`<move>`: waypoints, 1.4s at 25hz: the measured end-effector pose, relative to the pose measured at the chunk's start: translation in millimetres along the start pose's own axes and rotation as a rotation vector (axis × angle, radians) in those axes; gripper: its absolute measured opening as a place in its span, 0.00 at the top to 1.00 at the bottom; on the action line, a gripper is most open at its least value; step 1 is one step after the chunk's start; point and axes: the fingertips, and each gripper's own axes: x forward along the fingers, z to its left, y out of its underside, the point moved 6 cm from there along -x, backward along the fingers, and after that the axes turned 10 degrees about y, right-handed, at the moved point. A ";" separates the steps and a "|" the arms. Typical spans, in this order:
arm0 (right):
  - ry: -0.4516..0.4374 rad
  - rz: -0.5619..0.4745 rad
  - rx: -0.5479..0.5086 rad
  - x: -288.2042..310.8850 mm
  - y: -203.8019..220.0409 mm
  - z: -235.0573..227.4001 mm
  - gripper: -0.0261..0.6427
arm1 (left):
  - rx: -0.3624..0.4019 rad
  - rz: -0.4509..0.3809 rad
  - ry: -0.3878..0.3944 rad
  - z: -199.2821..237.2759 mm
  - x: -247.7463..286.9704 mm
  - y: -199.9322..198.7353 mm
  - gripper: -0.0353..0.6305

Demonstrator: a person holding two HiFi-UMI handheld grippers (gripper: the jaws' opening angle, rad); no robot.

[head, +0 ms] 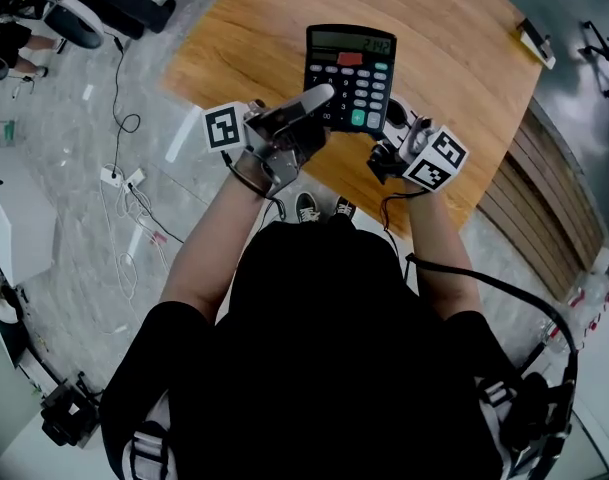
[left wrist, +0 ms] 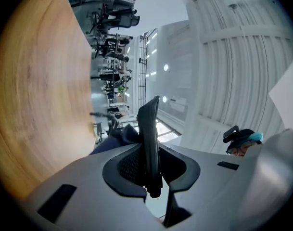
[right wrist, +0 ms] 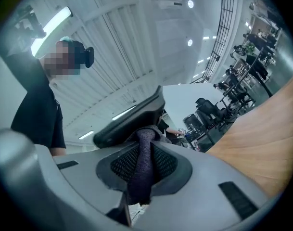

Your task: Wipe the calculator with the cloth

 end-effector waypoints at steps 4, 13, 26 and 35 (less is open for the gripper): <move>-0.014 0.070 -0.047 -27.1 6.1 5.1 0.87 | 0.023 -0.043 -0.032 5.6 -11.1 -10.5 0.84; 0.202 0.021 -0.077 -54.1 -15.7 -23.8 0.87 | -0.005 0.001 -0.086 27.4 -22.4 -8.3 0.84; 0.723 0.294 -0.242 -84.3 49.4 -75.8 0.87 | -0.065 0.037 -0.349 122.7 -78.8 39.0 0.84; 0.789 0.355 -0.185 -90.9 98.4 -78.8 0.87 | -0.107 0.064 -0.527 187.5 -125.9 58.2 0.84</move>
